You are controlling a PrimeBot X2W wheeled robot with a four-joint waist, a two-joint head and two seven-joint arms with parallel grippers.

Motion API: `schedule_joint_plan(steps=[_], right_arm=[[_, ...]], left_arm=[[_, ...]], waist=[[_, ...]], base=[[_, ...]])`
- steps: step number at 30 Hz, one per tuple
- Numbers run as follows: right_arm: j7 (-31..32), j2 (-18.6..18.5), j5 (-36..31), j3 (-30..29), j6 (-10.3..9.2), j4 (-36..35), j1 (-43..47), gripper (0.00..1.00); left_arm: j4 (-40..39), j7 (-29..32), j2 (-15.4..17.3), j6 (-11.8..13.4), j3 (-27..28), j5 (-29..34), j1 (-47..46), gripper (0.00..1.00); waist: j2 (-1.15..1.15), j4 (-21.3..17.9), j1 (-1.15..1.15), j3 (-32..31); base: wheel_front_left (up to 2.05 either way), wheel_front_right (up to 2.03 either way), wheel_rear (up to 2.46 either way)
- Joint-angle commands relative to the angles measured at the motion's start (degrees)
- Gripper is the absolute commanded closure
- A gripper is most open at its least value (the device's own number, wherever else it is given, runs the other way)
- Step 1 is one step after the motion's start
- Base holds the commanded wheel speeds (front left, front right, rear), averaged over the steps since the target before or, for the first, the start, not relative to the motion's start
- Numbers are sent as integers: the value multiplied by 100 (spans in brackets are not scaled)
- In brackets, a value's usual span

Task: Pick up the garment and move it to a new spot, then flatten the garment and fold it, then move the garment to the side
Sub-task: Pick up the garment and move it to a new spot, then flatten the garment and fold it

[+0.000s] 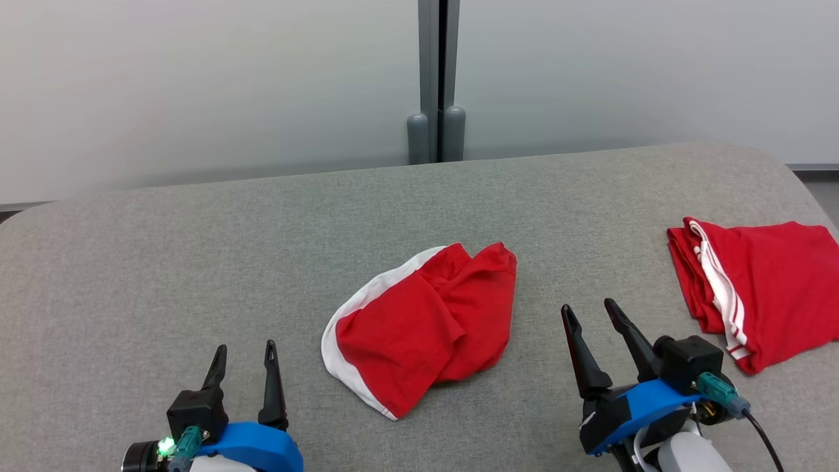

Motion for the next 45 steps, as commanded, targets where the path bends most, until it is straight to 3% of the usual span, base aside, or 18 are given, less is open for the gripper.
schedule_joint_plan(steps=[1, 14, 25, 26, 28, 29, 33, 40, 45], right_arm=[[-29, -15, 23, 38, 0, -5, 61, 0], [-30, -22, 368, 1099, 0, 210, -137, 0], [-30, -22, 387, 1106, 0, 843, -426, 0], [-30, -22, 398, 1092, 0, 861, -448, 10], [-30, -22, 439, 1077, 0, 837, -506, 95], [-30, -22, 459, 1049, 0, 807, -533, 100], [-30, -23, 485, 800, 0, 549, -581, 100], [-30, -45, -14, -447, 0, 103, -277, 100], [-30, -295, -413, -1151, 0, -86, -101, 100]], left_arm=[[-51, -14, -40, -61, 91, 103, 59, 0], [60, -14, -313, -462, 304, 522, -31, 0], [76, -14, -346, -532, 196, 467, -97, 0], [73, -14, -347, -516, 168, 442, -104, 0], [70, -14, -347, -487, 133, 404, -107, 0], [65, -14, -348, -473, 124, 390, -113, 0], [52, -14, -347, -451, 148, 328, -106, 0], [49, -14, -347, -476, 139, 196, -32, 0], [66, -14, -346, -490, 119, 178, -61, 0]], waist=[[0, 68, 1, 16], [0, 788, 1, 271], [0, 1338, 1, 535], [0, 1359, 1, 550], [0, 1378, 1, 570], [0, 1380, 1, 580], [0, 1280, 1, 583], [0, 918, 1, 477], [0, 647, 1, 446]], base=[[0, 0, 0], [0, 0, 0], [0, 0, 0], [0, 0, 0], [0, 0, 0], [0, 0, 0], [0, 0, 0], [0, 0, 0], [0, 0, 0]])
